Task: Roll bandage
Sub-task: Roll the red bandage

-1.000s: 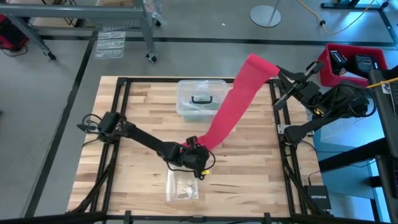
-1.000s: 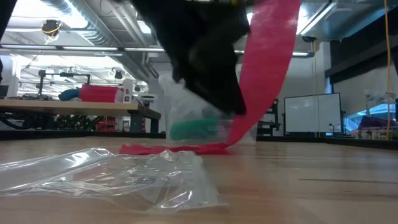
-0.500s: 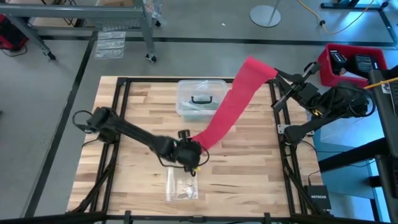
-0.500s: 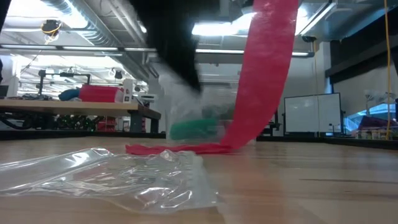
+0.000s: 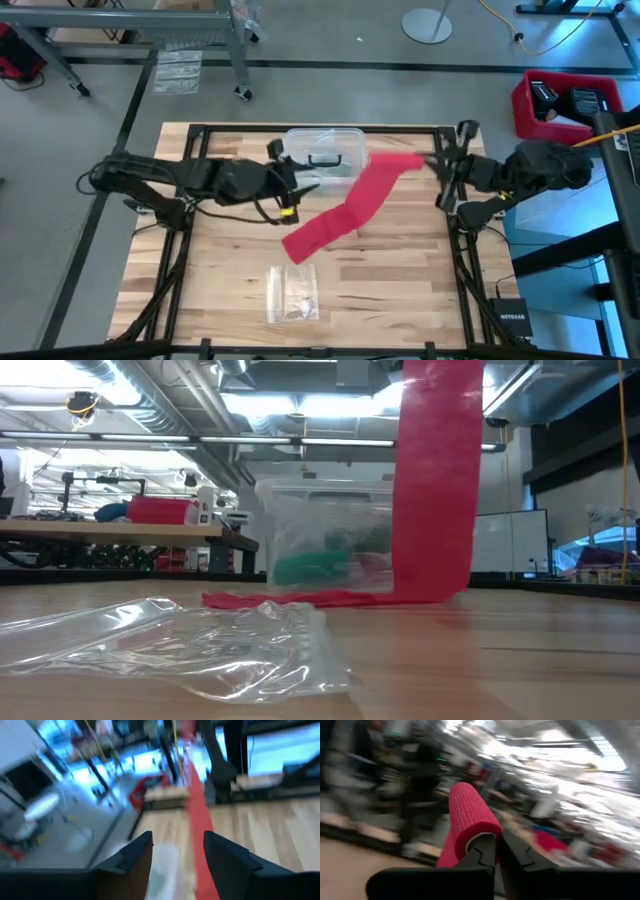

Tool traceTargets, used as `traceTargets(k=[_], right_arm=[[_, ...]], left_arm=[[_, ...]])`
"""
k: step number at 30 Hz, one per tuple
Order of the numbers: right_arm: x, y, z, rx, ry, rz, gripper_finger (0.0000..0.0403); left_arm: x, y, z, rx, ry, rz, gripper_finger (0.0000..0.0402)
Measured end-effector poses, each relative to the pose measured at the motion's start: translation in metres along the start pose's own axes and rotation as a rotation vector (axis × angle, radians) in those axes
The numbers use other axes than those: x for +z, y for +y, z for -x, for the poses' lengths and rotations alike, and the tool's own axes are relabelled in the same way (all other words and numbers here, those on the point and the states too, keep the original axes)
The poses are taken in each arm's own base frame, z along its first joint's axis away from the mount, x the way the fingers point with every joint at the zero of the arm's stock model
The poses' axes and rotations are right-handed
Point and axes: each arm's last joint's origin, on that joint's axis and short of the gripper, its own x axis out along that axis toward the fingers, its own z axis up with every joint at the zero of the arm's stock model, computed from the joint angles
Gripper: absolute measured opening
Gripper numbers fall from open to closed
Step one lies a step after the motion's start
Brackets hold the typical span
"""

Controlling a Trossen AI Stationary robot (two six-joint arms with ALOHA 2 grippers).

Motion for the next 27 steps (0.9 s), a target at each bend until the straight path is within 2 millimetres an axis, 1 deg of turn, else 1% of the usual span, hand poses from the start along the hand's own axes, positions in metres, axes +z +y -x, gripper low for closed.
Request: traceTargets(k=[3, 6, 8, 10, 14, 16, 21, 27], right_arm=[[-0.005, 0.012, -0.01, 0.116, 0.019, -0.047, 0.0009], [-0.009, 0.026, -0.025, 0.17, 0.053, -0.068, 0.0009], [-0.013, 0.036, -0.036, 0.186, 0.084, -0.061, 0.0009], [-0.015, 0.042, -0.046, 0.172, 0.1, -0.059, 0.0009], [-0.016, 0.052, -0.061, 0.141, 0.097, -0.051, 0.0009], [-0.016, 0.053, -0.064, 0.136, 0.085, -0.039, 0.0009], [-0.014, 0.052, -0.065, 0.129, 0.062, -0.054, 0.0009], [-0.011, 0.05, -0.065, 0.105, 0.044, -0.056, 0.0009]], left_arm=[[0.011, 0.007, 0.004, 0.015, -0.099, -0.04, 0.0168], [0.015, 0.007, -0.001, -0.064, -0.173, -0.088, 0.0168], [0.015, 0.004, -0.008, -0.115, -0.197, -0.13, 0.0168], [0.014, 0.002, -0.013, -0.119, -0.196, -0.161, 0.0168], [0.016, 0.003, -0.01, -0.119, -0.215, -0.164, 0.0168], [0.017, 0.0, -0.006, -0.137, -0.222, -0.167, 0.0168], [0.022, -0.005, 0.008, -0.164, -0.257, -0.179, 0.0168], [0.023, -0.008, 0.012, -0.182, -0.268, -0.181, 0.0168]])
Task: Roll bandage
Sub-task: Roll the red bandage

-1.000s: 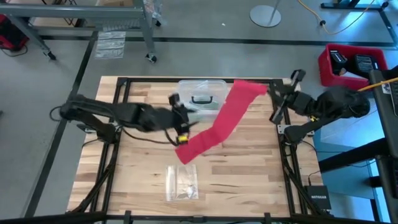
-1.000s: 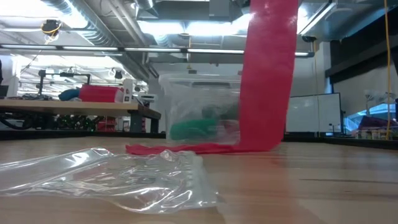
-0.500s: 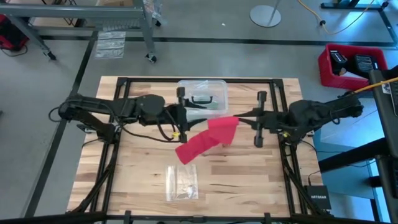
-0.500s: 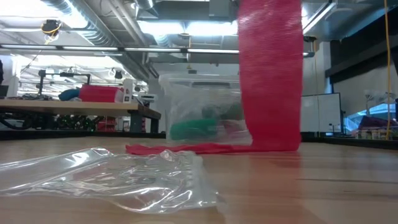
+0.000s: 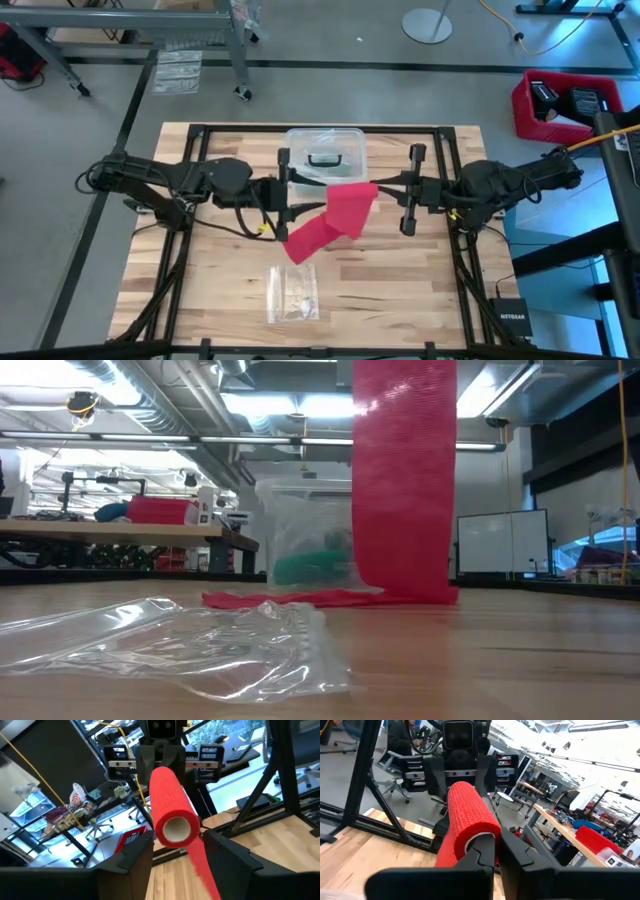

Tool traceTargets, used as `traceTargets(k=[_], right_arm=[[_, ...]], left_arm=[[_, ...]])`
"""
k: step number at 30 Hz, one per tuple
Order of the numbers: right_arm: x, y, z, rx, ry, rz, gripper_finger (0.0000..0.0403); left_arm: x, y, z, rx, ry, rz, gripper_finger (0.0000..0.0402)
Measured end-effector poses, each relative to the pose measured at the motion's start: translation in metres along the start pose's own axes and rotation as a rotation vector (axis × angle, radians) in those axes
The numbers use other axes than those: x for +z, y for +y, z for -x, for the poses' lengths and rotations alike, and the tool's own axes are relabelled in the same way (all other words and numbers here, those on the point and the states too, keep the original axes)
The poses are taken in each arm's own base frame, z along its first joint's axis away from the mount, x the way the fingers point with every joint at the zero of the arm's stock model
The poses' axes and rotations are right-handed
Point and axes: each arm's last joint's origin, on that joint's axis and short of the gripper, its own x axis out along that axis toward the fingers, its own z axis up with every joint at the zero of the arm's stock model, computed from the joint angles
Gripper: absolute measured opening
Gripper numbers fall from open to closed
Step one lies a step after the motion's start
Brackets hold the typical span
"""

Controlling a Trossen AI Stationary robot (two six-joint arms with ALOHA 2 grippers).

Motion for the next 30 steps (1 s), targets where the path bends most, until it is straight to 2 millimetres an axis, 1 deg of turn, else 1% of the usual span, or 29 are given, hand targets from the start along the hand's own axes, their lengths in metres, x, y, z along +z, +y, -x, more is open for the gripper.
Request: traceTargets(k=[6, 18, 25, 30], right_arm=[[0.0, 0.001, 0.0, 0.037, -0.014, 0.003, 0.0009], [0.0, 0.001, 0.0, 0.035, -0.015, 0.008, 0.0009], [-0.001, 0.006, -0.01, 0.024, -0.02, 0.01, 0.0009], [-0.002, 0.008, -0.012, 0.014, -0.01, 0.014, 0.0009]], left_arm=[[0.0, 0.001, 0.0, 0.014, -0.002, -0.023, 0.0168], [0.004, 0.003, -0.001, 0.017, -0.045, -0.02, 0.0168], [0.003, 0.002, -0.008, 0.026, -0.063, -0.029, 0.0168], [0.002, 0.0, -0.01, 0.027, -0.055, -0.053, 0.0168]])
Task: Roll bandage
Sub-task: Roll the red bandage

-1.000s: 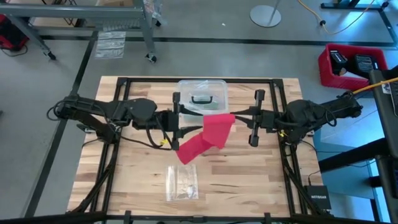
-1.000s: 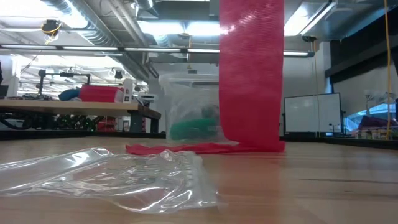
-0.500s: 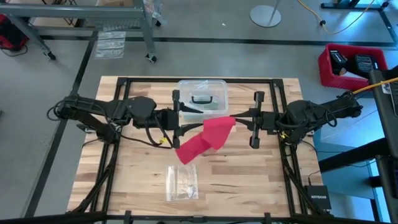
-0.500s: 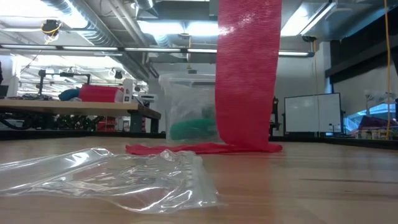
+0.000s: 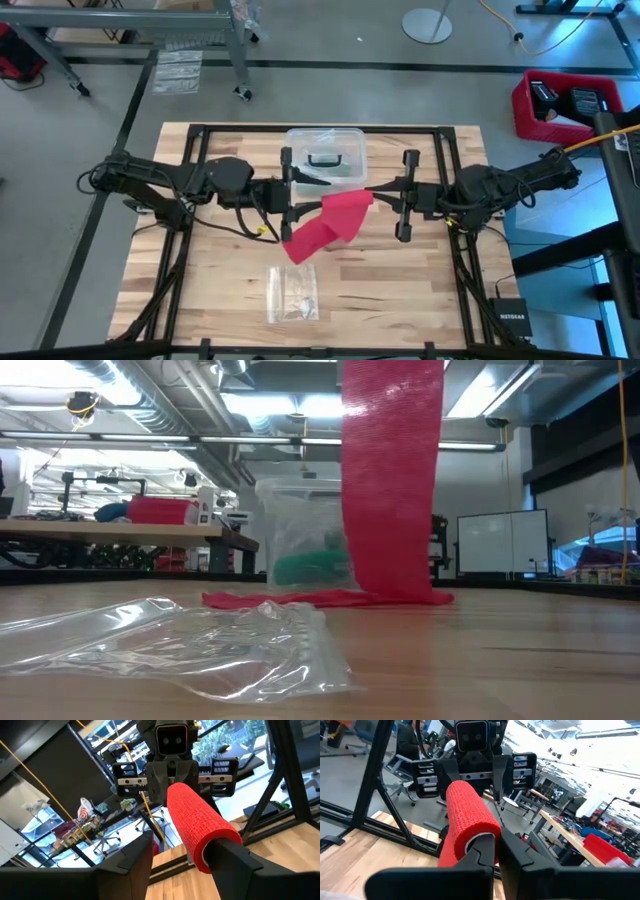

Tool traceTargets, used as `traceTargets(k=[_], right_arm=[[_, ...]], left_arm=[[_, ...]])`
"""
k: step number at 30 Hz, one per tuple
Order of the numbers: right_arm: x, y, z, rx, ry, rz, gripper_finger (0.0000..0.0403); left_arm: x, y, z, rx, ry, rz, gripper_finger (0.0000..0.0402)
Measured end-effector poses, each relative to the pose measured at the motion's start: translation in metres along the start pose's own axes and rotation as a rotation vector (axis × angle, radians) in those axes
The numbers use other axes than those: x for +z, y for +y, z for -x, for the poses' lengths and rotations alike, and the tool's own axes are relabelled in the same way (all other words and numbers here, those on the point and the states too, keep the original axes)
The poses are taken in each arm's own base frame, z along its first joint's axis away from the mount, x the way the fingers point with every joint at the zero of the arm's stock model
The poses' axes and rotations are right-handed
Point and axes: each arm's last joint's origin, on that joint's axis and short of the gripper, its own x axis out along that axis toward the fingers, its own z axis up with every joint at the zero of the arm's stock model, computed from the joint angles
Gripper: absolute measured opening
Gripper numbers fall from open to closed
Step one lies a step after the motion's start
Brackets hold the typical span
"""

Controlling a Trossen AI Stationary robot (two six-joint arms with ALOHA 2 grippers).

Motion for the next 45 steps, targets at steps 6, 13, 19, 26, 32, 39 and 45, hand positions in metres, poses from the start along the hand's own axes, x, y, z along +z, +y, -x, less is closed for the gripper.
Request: traceTargets(k=[6, 13, 19, 26, 32, 39, 45], right_arm=[[0.002, -0.001, 0.0, -0.01, -0.019, -0.009, 0.0009], [0.001, 0.0, -0.002, -0.015, -0.013, -0.008, 0.001], [0.001, 0.0, -0.002, -0.024, -0.008, -0.013, 0.0047], [0.008, -0.01, 0.022, -0.093, 0.004, -0.086, 0.0158], [0.005, -0.022, 0.053, -0.136, 0.092, -0.18, 0.0222], [-0.028, -0.008, 0.061, -0.046, 0.35, -0.341, 0.0234], [-0.067, 0.021, 0.047, -0.029, 0.384, -0.405, 0.0234]], left_arm=[[0.001, 0.001, 0.0, 0.002, -0.016, 0.006, 0.0143], [0.0, -0.001, -0.002, -0.005, -0.013, -0.013, 0.0078], [0.001, 0.001, -0.002, 0.021, -0.012, -0.026, 0.0012], [0.005, 0.007, 0.004, 0.055, -0.026, -0.046, 0.0006], [0.012, 0.016, 0.012, 0.116, -0.065, -0.084, 0.0007], [0.016, 0.027, 0.012, 0.192, -0.117, -0.117, 0.0008], [0.012, 0.038, 0.009, 0.237, -0.112, -0.124, 0.0004]])
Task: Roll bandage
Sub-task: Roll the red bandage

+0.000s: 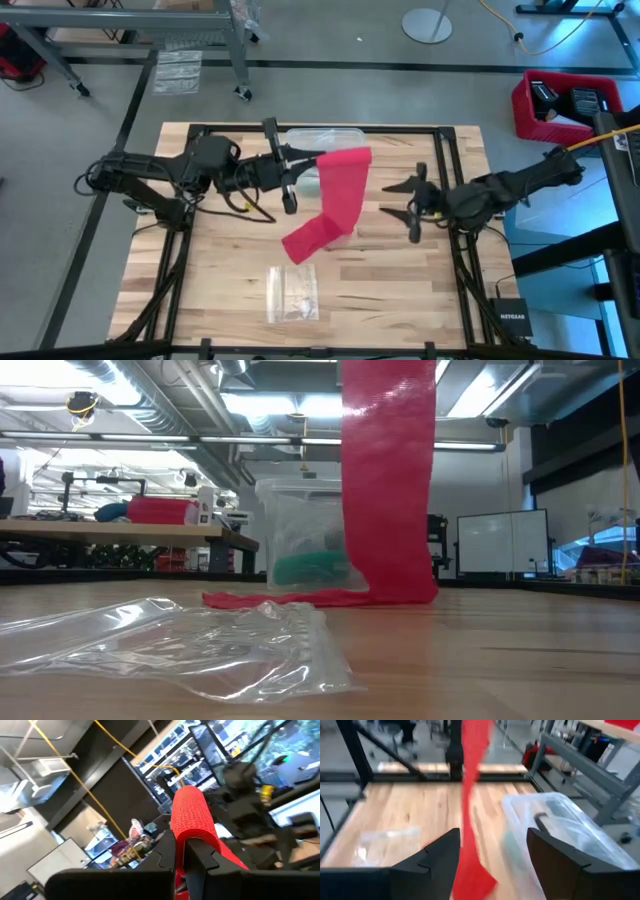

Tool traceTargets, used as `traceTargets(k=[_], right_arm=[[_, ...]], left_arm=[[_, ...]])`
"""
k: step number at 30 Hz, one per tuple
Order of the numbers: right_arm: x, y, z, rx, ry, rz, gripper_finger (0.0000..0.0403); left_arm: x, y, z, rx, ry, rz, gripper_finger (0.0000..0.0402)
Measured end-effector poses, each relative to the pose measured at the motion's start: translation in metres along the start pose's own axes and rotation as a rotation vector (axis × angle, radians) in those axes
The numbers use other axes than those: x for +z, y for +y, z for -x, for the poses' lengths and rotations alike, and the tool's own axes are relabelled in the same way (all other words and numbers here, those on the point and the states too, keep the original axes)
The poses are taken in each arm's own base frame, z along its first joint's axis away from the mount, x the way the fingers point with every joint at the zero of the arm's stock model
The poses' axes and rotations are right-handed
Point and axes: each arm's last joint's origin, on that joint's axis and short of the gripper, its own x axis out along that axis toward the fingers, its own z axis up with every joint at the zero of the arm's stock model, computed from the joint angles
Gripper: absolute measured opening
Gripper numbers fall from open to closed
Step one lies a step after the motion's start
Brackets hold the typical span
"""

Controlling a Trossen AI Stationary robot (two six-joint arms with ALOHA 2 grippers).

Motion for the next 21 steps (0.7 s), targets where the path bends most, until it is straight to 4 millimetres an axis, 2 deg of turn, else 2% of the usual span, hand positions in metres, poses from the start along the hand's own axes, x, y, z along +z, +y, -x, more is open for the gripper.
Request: traceTargets(k=[3, 7, 16, 21], right_arm=[[-0.02, 0.007, -0.015, 0.004, -0.031, -0.014, 0.0234], [-0.033, 0.009, -0.03, -0.028, -0.09, -0.027, 0.0234], [-0.041, 0.0, -0.066, -0.08, -0.056, 0.001, 0.0212], [-0.039, -0.006, -0.076, -0.068, -0.078, -0.019, 0.0196]], left_arm=[[-0.003, 0.002, -0.001, 0.008, 0.01, -0.002, 0.0008], [-0.003, 0.003, -0.002, 0.012, 0.01, -0.002, 0.0009], [-0.003, 0.003, -0.002, 0.004, 0.004, 0.002, 0.001], [-0.003, 0.003, -0.002, 0.003, 0.003, 0.005, 0.0008]])
